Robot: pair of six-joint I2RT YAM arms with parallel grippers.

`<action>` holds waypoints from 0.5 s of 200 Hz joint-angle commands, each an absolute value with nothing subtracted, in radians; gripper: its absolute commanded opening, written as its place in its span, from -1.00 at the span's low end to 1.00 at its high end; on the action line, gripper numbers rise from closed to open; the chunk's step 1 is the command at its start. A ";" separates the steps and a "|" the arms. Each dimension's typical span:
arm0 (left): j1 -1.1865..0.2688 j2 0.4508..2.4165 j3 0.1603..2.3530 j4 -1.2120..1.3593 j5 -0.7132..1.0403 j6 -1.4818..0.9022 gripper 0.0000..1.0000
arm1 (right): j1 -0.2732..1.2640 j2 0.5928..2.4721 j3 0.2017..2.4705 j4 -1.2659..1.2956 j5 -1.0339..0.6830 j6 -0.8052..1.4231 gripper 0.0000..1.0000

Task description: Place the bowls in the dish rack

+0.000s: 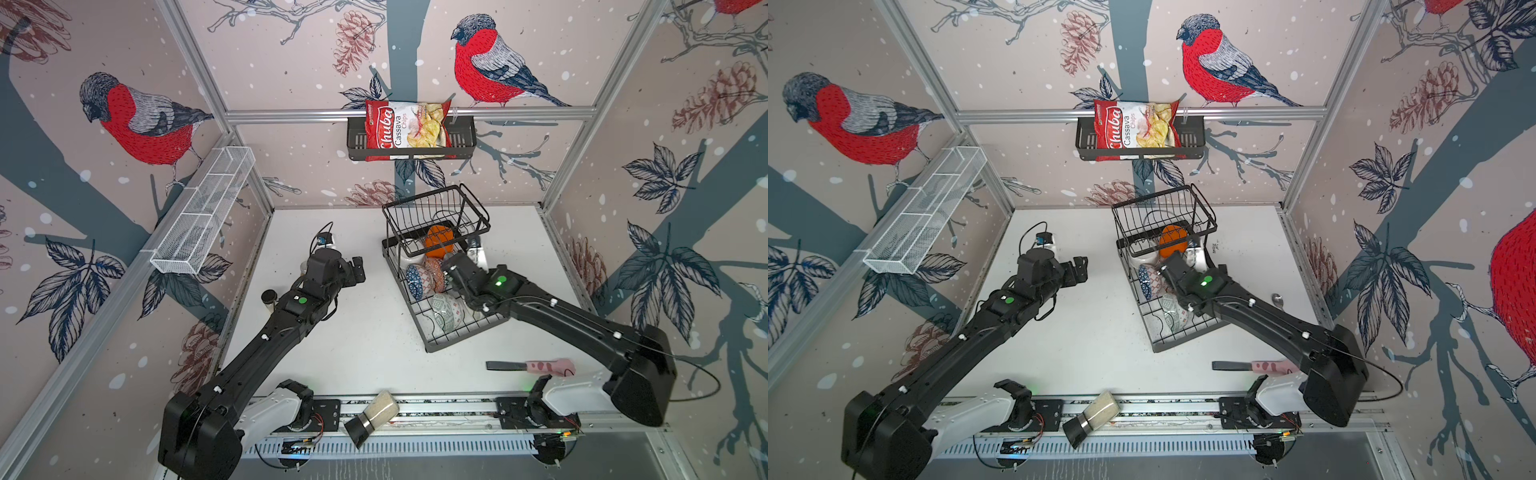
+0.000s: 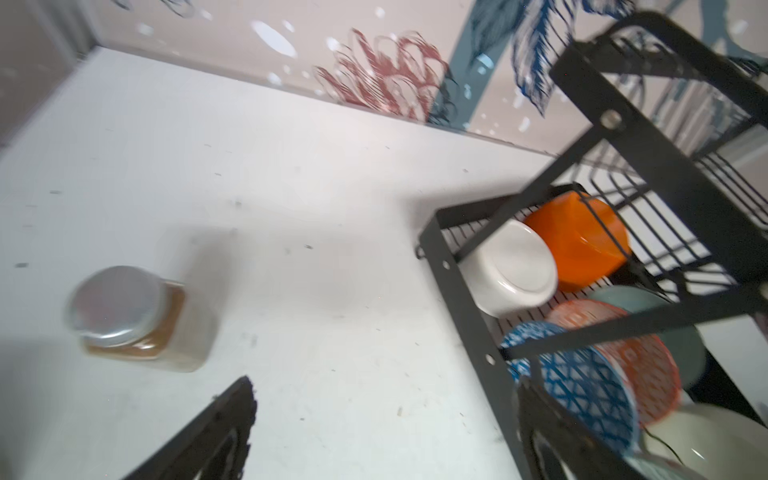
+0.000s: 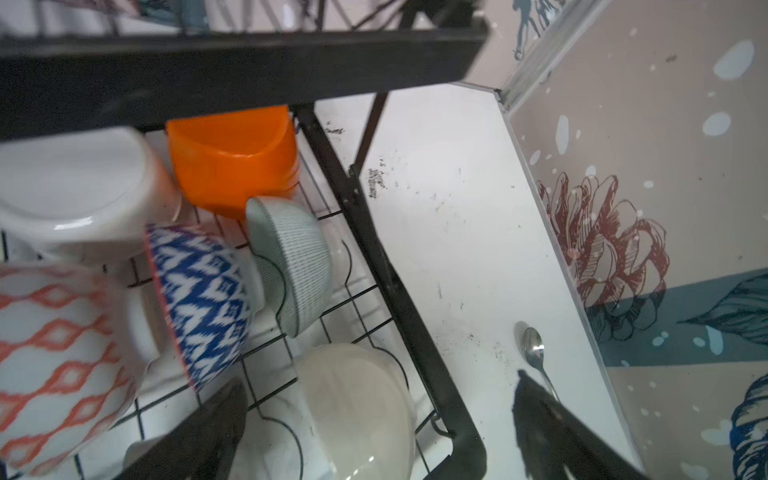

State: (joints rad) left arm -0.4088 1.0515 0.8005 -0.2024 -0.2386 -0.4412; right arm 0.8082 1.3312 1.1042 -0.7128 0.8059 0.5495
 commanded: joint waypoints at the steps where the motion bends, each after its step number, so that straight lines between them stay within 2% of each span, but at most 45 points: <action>1: -0.390 1.017 0.778 -0.224 -0.431 -0.469 0.93 | 0.705 1.262 1.084 -0.642 0.748 0.545 0.98; 44: -0.323 0.954 0.701 -0.225 -0.608 -0.505 0.93 | 0.485 1.130 1.001 -0.503 0.750 0.492 0.98; 100: -0.266 0.910 0.655 -0.256 -0.797 -0.557 0.93 | 0.229 1.206 0.968 -0.455 0.734 0.470 0.98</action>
State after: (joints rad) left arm -0.2813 0.9260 0.6739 -0.2474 -0.6781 -0.5240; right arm 0.2897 1.1912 0.9920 -0.5114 0.7406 0.4931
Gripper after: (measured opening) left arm 0.967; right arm 0.992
